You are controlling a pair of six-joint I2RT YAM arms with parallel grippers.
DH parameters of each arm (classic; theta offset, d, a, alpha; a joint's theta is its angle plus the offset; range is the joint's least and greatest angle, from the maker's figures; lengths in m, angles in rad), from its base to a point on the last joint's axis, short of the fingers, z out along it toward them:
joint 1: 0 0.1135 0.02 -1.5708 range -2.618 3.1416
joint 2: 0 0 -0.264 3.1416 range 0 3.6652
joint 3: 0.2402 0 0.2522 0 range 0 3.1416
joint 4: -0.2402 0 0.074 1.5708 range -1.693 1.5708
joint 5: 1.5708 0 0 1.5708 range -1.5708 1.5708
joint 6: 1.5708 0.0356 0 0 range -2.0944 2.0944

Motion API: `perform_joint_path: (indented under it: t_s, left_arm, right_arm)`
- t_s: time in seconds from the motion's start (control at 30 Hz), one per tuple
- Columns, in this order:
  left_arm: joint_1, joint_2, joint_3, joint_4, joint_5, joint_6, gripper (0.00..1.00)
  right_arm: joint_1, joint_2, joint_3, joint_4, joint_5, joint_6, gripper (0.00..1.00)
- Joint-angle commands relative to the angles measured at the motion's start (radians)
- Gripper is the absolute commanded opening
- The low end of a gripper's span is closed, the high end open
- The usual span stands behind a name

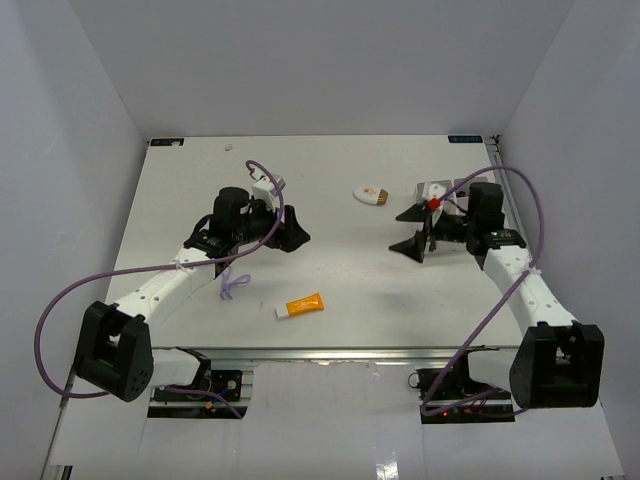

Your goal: Organize the makeup

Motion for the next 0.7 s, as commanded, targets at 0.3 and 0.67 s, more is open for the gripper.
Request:
perform_joint_path:
  t_s: [0.3,0.67]
  left_arm:
    - [0.001,-0.265,-0.089,-0.079,-0.466,0.009,0.90]
    - [0.001,-0.459,-0.158,-0.084,-0.645,-0.019,0.93]
  right_arm:
    - [0.754,0.120,-0.012,-0.180,0.458,-0.413,0.90]
    - [0.927,0.424,0.165,0.073,0.703,-0.110,0.90]
